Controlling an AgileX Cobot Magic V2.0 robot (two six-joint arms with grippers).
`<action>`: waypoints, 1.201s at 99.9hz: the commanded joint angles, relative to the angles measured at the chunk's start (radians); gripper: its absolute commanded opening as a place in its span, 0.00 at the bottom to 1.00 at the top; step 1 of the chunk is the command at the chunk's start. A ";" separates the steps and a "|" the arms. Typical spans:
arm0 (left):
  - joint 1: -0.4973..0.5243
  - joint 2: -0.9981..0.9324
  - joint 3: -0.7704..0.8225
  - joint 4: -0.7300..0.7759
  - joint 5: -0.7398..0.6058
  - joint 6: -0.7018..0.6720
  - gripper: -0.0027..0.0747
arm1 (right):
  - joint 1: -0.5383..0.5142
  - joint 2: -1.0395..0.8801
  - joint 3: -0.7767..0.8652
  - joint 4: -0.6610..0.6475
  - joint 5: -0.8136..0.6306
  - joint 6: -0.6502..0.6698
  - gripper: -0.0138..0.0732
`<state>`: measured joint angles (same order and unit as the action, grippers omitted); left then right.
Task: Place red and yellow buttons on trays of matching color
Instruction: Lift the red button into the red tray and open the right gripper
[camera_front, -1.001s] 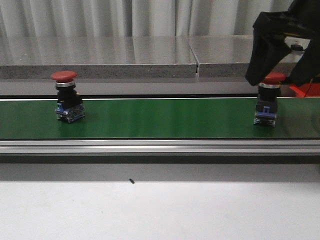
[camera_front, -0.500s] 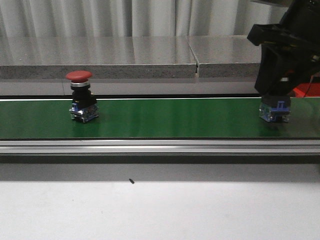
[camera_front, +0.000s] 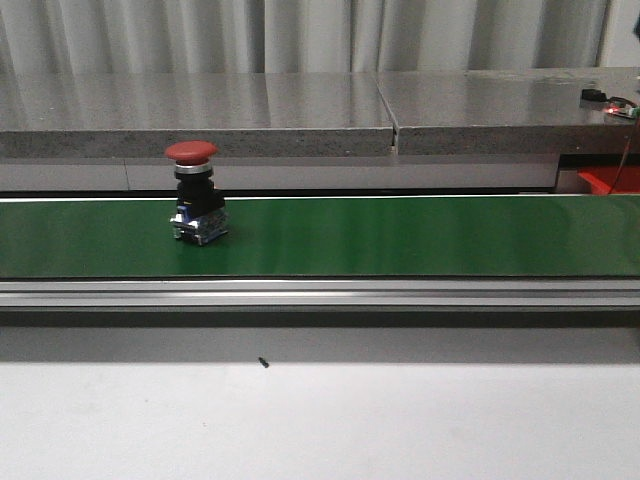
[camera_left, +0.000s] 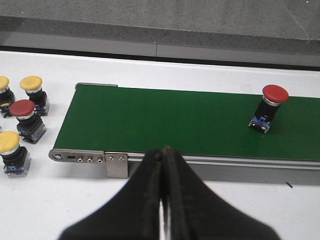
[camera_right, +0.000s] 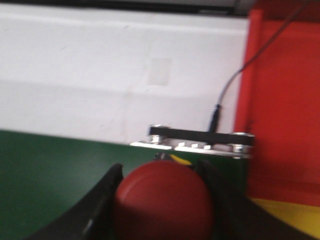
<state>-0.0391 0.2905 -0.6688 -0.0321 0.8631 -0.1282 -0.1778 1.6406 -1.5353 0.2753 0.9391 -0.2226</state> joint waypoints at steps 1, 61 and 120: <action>-0.008 0.011 -0.022 -0.001 -0.072 -0.001 0.01 | -0.084 0.002 -0.068 0.007 -0.031 -0.002 0.39; -0.008 0.011 -0.022 -0.001 -0.072 -0.001 0.01 | -0.208 0.328 -0.091 0.023 -0.280 -0.002 0.39; -0.008 0.011 -0.022 -0.003 -0.072 -0.001 0.01 | -0.208 0.377 -0.091 0.022 -0.284 -0.002 0.73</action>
<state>-0.0391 0.2905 -0.6688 -0.0304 0.8631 -0.1282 -0.3784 2.0725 -1.5923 0.2799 0.6772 -0.2183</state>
